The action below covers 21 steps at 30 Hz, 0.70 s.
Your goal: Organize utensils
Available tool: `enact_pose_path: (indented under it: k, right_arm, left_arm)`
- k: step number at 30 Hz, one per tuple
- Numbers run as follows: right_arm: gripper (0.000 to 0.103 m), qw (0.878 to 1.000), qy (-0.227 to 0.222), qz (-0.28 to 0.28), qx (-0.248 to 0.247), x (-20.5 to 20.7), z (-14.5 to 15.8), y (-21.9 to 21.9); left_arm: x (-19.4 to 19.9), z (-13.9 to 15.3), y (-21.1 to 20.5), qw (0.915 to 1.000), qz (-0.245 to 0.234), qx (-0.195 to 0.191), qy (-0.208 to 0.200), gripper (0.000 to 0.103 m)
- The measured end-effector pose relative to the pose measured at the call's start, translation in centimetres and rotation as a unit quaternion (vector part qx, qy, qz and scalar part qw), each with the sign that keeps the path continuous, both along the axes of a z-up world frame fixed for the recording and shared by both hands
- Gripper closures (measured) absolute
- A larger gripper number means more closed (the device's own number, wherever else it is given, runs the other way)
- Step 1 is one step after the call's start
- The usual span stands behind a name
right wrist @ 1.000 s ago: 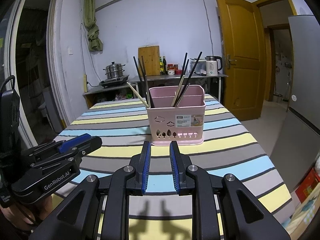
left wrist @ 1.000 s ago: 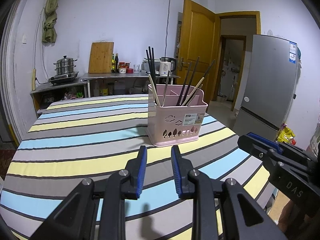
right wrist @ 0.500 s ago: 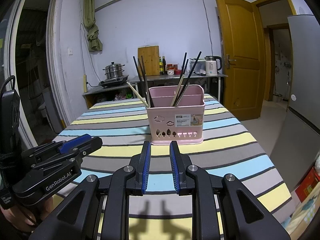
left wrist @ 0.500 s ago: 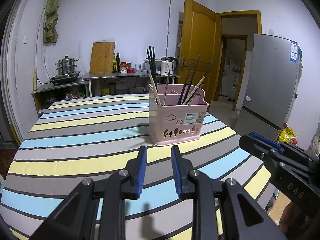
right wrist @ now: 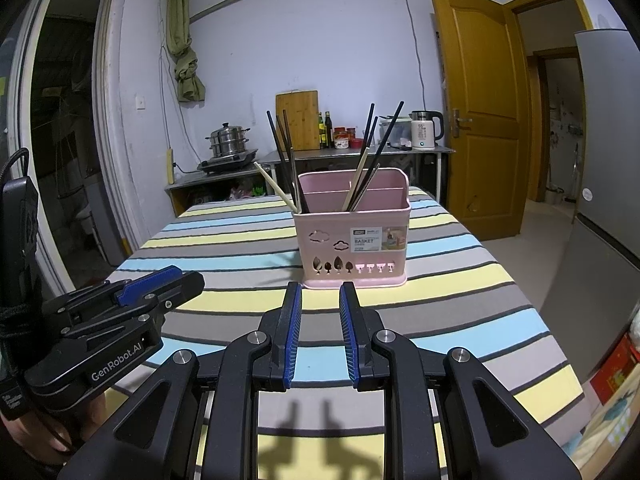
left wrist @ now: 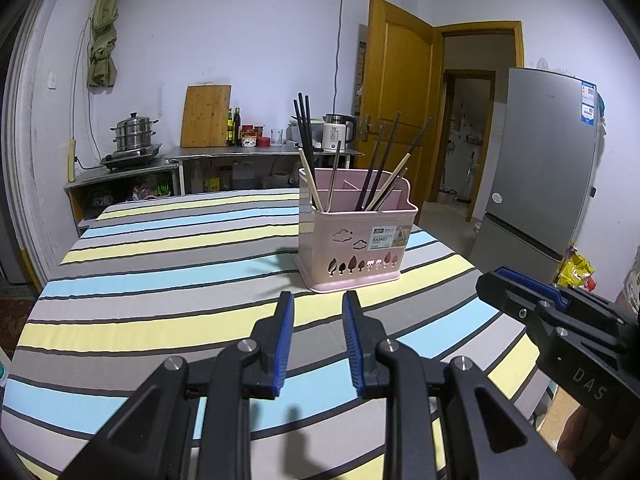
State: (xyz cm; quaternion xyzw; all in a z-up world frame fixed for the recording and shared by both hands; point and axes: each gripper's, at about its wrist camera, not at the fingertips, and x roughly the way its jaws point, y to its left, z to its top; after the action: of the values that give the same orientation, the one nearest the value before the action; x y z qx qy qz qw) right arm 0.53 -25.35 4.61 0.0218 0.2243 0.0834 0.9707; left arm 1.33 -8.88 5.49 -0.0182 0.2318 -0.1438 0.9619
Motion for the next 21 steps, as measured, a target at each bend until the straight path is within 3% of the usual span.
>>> enact_pose_path:
  k: [21]
  right_arm:
    - [0.083,1.000,0.001,0.000,-0.001,-0.25,-0.08,0.09]
  left_arm:
    - [-0.12,0.04,-0.27,1.0000,0.004,0.002,0.000,0.077]
